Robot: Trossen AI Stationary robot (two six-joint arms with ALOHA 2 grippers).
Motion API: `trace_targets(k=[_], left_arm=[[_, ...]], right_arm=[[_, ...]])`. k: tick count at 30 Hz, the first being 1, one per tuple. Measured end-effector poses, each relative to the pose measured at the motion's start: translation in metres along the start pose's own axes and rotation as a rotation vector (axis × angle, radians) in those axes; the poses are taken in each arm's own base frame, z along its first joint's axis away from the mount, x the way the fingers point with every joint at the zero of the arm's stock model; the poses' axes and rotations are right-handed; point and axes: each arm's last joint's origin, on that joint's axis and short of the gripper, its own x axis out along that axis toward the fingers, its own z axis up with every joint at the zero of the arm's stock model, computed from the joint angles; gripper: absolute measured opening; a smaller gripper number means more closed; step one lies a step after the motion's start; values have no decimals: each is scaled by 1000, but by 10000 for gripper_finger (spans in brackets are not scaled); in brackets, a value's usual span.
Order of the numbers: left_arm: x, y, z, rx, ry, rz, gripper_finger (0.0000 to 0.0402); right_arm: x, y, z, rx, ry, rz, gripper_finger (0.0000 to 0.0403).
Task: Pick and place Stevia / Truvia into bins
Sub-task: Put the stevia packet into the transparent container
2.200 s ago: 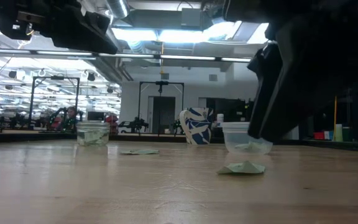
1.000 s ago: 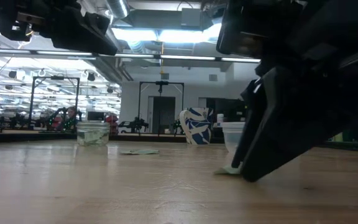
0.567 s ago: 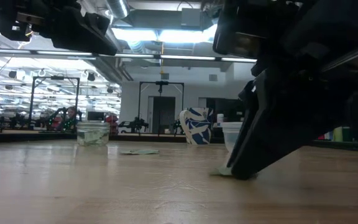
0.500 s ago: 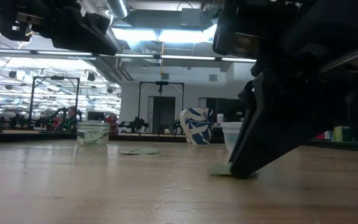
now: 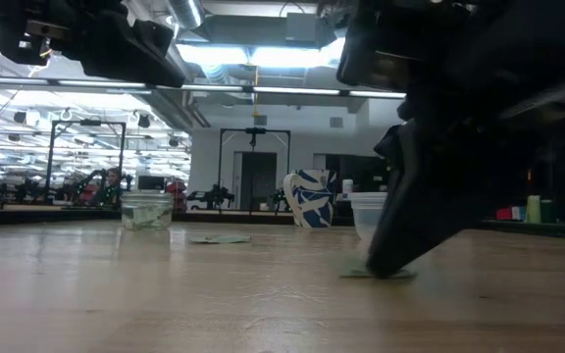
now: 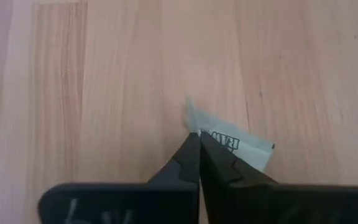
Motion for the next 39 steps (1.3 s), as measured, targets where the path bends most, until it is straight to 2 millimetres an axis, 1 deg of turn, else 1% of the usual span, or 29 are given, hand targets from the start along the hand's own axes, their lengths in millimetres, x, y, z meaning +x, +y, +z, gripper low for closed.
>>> trace_targets(k=[6,11,16,21,25,28,32,36,39], left_arm=[[0,0,-1,2,7,-1,2],[0,0,-1,2,7,-2,1],[0,0,-2,21,17,-3,2],[0,-1,-6,81,36,-14,2],[0,-1,-7,90,37,-15,1],[0,-2,-7,91,38,-22,2],[0,-3,-7,94,31,-56,1],[2,0,-9,81,17,-69,1],[5,2,-20,64,-25,-45,2]], right_arm=[[-15,-3,6,-30,-10,5,2],[-21,-6,11,-68,-32,-1,1],[-28,-15,18,-109,-44,-35,1],[-48,-22,28,-119,-83,-32,0],[-63,-29,31,-128,-130,-125,0],[-65,-36,22,-113,-166,-149,0],[-69,-47,2,-42,-268,-101,0],[-84,-58,-8,-7,-423,-36,0],[-96,-65,-14,-12,-517,-7,0]])
